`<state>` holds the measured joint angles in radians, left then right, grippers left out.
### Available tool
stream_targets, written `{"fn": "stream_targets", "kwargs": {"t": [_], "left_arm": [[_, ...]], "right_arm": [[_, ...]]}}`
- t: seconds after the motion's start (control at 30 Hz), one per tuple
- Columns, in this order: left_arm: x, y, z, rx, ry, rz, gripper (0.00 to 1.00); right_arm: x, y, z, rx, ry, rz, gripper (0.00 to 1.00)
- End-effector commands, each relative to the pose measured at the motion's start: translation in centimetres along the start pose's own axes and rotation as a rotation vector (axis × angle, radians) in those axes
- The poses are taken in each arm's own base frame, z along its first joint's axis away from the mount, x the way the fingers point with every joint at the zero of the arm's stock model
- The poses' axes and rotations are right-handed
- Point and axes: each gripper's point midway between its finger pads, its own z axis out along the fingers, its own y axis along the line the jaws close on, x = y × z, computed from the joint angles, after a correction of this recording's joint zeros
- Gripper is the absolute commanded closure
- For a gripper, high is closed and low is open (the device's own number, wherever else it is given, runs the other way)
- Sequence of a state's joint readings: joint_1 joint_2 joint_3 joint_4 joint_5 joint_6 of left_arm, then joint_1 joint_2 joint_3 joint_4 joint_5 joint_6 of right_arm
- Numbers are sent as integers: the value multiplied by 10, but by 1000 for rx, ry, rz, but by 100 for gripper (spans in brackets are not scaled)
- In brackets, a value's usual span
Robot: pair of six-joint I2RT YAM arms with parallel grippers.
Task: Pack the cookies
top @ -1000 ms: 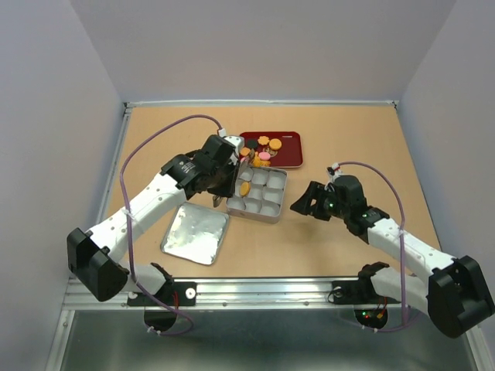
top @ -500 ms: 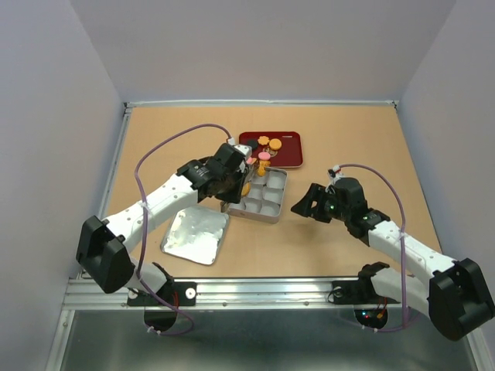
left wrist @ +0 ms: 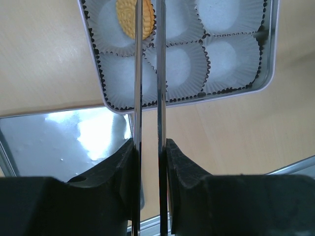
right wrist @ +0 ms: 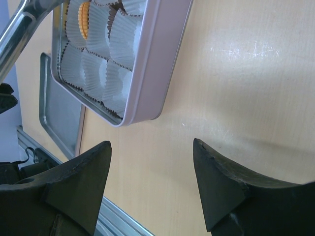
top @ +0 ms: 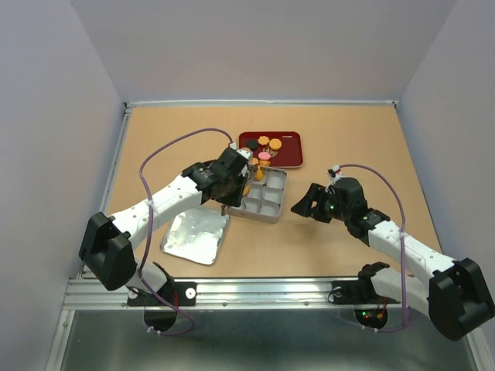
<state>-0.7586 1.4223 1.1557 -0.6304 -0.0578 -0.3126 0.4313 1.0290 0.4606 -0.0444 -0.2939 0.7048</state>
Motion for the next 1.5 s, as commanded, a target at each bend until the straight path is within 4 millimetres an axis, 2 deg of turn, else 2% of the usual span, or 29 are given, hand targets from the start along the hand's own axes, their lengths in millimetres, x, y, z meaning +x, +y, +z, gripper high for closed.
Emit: {"fn": "stream_targets", "kwargs": {"t": [0.0,0.27,0.4,0.5,0.63,0.7,0.83,0.9,1.03,1.33,1.47], "left_arm": [[-14,-6,-8,22,-60,2,63],[-35,-13,-35,49,-106,6,55],[-42,-10,-41,25,-107,27,50],[-48,-7,-44,2,-113,43,50],[-75,-3,-55,-49,-173,65,48],[-86,-1,-54,-66,-191,70,46],[-113,1,-34,-110,-189,95,46],[-119,2,-24,-117,-179,103,47],[-137,0,3,-113,-161,114,47],[-151,23,48,-142,-116,110,48],[-157,26,58,-139,-110,116,48]], "right_arm": [[-4,0,2,-10,-23,-5,28],[-3,-1,3,-7,-15,-6,28],[-2,-2,3,-4,-10,-4,28],[-2,-2,3,-5,-11,-6,28],[1,-5,4,4,-3,-9,28],[0,-6,5,7,-4,-7,28],[3,-8,6,12,3,-4,28],[-1,-4,7,-5,-13,-13,28],[4,-11,10,8,-1,-10,28],[15,-20,24,19,55,3,28],[19,-23,28,22,74,5,28]]}}
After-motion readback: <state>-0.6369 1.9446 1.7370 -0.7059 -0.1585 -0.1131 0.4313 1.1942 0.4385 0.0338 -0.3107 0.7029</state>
